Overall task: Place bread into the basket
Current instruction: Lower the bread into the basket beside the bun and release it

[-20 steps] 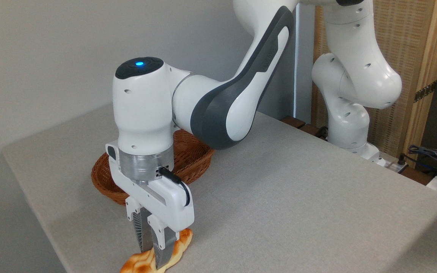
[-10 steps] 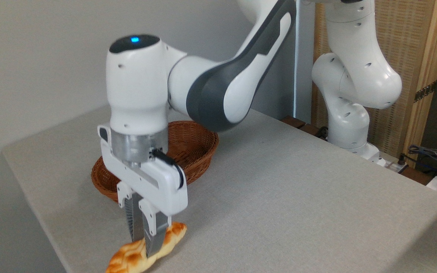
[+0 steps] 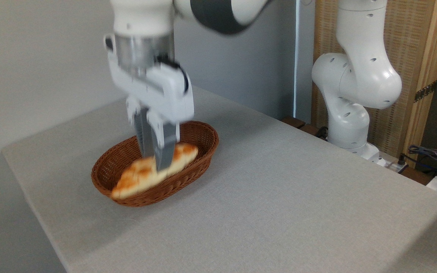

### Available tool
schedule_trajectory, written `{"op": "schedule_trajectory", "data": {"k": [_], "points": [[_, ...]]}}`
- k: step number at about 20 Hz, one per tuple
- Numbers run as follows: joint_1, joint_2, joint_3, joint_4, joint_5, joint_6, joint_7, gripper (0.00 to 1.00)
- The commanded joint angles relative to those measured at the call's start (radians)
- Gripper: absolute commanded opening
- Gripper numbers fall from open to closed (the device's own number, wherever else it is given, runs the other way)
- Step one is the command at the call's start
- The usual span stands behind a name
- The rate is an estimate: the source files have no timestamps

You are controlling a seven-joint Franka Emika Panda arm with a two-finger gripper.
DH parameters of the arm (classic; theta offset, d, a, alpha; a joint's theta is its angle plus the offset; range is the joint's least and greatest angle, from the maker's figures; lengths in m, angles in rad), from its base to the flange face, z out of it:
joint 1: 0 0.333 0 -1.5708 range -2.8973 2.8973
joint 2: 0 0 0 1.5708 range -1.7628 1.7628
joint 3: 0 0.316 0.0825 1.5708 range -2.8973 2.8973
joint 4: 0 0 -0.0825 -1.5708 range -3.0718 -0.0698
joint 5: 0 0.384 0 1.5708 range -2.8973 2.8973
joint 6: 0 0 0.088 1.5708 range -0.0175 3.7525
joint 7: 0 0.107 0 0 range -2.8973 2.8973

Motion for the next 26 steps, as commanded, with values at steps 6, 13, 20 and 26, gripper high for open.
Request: {"op": "schedule_trajectory", "data": {"k": [6,13,20,26], "points": [[-0.012,-0.064,-0.246,-0.061,-0.025,-0.164,-0.056,0.41],[-0.013,-0.039,-0.307,-0.142,-0.016,-0.083,-0.062,0.66],[-0.018,-0.015,-0.333,-0.167,-0.016,-0.051,-0.099,0.86],[-0.018,-0.018,-0.333,-0.166,-0.013,-0.051,-0.098,1.0]]}}
